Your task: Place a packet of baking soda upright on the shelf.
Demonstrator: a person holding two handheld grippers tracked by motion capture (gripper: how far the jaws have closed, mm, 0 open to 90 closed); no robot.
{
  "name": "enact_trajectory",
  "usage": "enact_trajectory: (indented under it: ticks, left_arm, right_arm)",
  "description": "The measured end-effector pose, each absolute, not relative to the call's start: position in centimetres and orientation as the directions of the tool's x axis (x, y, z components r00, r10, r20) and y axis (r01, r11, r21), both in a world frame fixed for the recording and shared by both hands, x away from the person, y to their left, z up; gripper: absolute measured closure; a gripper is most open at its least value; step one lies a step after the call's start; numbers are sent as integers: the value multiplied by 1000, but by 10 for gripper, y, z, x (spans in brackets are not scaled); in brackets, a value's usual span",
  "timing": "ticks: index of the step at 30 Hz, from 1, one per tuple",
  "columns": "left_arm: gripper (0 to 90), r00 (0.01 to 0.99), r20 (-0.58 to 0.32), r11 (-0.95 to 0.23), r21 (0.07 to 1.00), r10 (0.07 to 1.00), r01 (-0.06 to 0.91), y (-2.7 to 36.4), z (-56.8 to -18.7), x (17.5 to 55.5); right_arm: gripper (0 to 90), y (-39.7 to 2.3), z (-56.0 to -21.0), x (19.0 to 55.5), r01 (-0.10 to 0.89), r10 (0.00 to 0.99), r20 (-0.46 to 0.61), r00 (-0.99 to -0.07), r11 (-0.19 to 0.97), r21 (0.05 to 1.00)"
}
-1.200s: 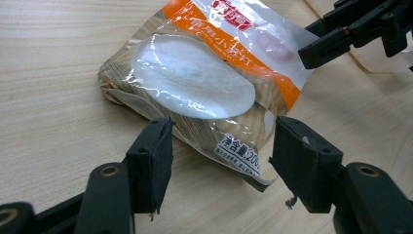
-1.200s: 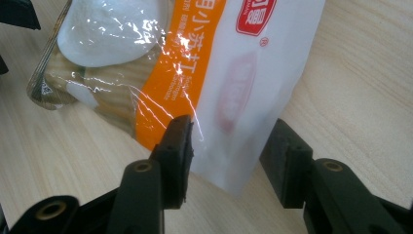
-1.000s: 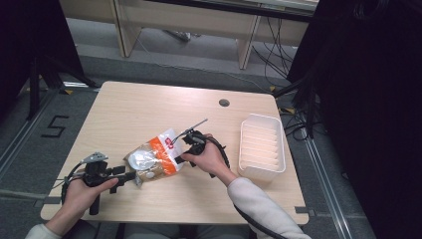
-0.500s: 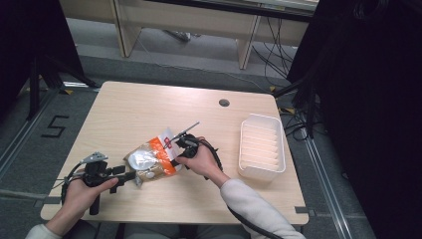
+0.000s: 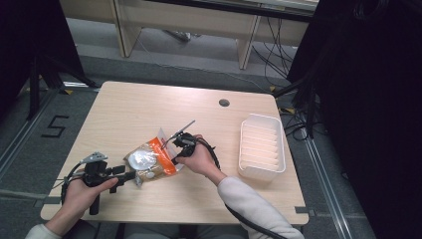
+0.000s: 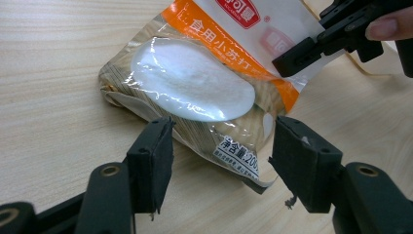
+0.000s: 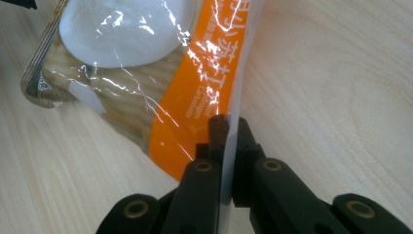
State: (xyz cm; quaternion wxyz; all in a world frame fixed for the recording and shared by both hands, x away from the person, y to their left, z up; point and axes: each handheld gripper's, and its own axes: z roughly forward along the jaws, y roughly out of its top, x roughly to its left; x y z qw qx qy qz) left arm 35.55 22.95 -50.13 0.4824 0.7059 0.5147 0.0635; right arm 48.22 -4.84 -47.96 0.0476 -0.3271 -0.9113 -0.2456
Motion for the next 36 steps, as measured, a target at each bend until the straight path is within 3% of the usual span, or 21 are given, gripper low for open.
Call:
enact_trajectory:
  ticks: [26,36]
  left_arm:
    - [397,464,-403,-6,750,789,661,230,-501,355]
    - [398,463,-402,-5,750,790,661,230,-501,355]
  right_arm:
    - [900,-60,-410,484,497,469,169,-867,784,371]
    - [900,-64,-384,482,372,348,131,-928,864,340]
